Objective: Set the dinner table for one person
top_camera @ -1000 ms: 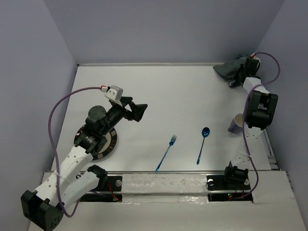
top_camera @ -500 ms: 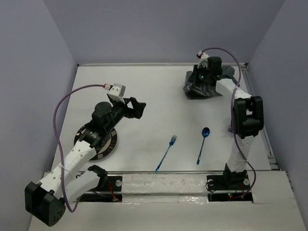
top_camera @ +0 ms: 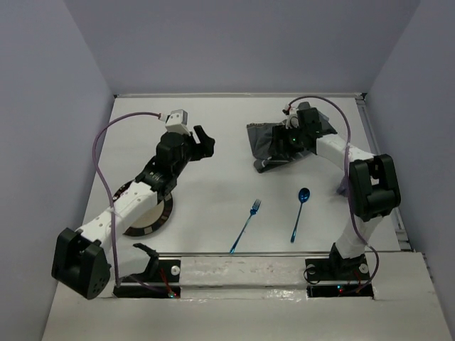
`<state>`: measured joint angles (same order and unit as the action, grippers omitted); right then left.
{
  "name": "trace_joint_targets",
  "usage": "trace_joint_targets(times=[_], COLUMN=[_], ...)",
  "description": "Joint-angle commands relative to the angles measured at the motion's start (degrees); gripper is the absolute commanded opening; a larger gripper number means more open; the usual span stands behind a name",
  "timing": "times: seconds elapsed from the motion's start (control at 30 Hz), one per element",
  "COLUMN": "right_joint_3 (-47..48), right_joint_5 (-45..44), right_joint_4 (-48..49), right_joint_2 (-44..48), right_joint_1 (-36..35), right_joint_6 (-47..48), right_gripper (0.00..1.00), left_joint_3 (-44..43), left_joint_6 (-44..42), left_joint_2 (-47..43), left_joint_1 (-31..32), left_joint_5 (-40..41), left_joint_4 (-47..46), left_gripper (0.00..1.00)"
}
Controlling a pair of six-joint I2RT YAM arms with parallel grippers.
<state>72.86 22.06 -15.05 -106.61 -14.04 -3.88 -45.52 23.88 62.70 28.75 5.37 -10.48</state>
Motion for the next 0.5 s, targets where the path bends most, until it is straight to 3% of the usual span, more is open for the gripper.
trace_joint_targets(times=[0.0, 0.1, 0.47], right_joint_3=[-2.3, -3.3, -11.3], right_joint_5=[-9.6, -12.1, -10.6], right_joint_4=[3.3, 4.4, 10.7], right_joint_2=[9.2, 11.5, 23.5], right_joint_1=[0.2, 0.2, -1.4], right_joint_6=[-5.8, -8.9, -16.1], right_gripper=[0.76, 0.52, 0.52], left_joint_3=[-6.3, -11.9, -35.4], left_joint_6=[5.9, 6.4, 1.4], left_joint_2=[10.5, 20.1, 47.1], left_joint_1=[-0.1, 0.1, 4.1], left_joint_5=[2.5, 3.3, 6.1], left_joint_4=[-5.6, -7.6, -2.4], left_gripper=[0.77, 0.71, 0.57])
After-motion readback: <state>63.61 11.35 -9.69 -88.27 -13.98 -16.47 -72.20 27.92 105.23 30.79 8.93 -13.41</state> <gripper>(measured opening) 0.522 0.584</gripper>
